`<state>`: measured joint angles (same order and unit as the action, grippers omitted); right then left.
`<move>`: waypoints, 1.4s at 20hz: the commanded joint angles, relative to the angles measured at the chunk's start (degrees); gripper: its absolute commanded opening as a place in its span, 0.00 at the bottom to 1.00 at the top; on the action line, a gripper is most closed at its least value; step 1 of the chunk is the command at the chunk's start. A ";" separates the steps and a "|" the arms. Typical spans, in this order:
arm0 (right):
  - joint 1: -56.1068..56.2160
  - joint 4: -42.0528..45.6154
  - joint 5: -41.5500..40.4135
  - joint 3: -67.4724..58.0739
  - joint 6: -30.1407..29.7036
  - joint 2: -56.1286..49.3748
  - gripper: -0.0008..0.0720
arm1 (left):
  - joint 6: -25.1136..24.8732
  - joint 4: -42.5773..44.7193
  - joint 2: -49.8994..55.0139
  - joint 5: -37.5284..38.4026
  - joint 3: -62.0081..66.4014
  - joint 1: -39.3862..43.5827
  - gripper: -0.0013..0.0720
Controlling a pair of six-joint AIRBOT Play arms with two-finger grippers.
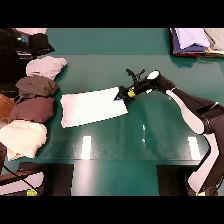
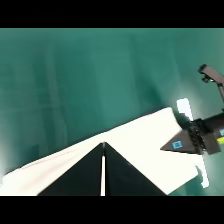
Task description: Fold the shirts.
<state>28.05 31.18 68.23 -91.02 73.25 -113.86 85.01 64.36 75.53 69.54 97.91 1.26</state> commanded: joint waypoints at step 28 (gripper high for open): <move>-83.95 28.98 -9.33 38.69 0.28 50.45 0.36 | -1.11 0.00 0.04 -4.13 0.00 18.03 0.06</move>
<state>-55.02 54.33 57.69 -52.18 73.52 -63.79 83.92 64.34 75.53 65.39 97.91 19.27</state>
